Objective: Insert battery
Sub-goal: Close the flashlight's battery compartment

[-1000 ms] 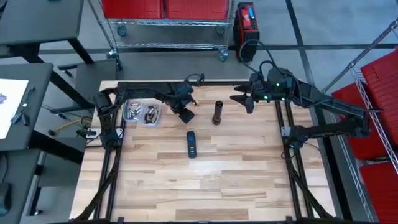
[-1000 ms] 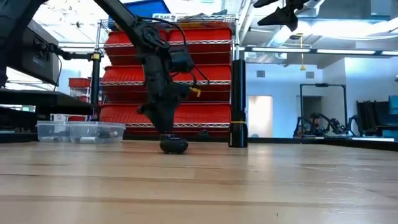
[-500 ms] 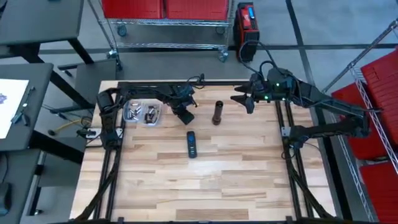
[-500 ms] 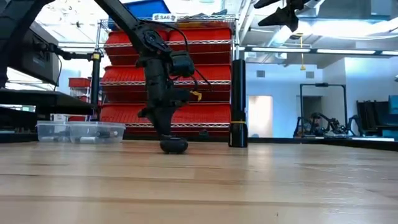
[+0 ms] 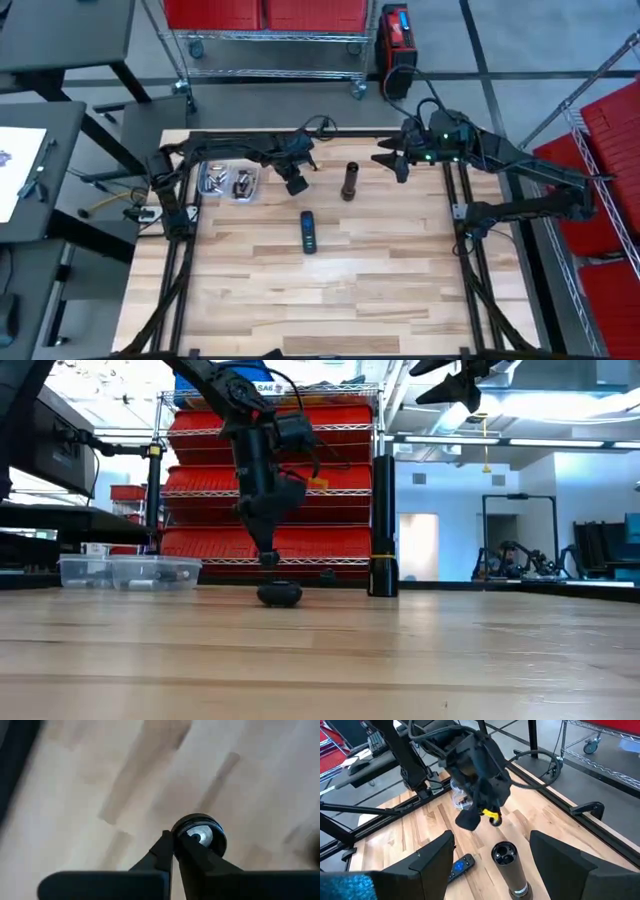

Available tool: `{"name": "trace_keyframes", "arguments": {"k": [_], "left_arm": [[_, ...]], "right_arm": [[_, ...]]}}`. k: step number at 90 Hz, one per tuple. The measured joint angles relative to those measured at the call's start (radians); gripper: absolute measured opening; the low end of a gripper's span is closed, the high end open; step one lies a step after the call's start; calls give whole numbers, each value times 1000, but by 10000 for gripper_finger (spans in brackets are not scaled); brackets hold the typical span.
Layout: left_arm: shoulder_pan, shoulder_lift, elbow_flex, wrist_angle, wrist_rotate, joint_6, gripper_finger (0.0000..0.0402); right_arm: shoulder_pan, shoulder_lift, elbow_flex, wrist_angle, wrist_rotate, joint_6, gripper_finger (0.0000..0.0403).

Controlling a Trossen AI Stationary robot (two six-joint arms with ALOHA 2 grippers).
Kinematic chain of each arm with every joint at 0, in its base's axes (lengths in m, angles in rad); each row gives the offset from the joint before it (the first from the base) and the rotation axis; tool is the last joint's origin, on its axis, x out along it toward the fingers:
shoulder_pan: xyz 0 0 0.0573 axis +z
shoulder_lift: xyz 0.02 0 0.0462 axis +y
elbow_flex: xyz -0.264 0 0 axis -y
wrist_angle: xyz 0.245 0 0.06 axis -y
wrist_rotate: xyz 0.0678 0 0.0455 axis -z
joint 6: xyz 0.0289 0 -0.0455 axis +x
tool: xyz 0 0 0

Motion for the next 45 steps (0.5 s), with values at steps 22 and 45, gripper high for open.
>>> {"name": "trace_keyframes", "arguments": {"k": [22,45], "left_arm": [[-20,-94,1,18,96,-17,0],[-34,-346,74,142,224,9,0]], "right_arm": [[1,-1,0,-14,0,1,248],[4,10,0,129,0,-69,248]]}}
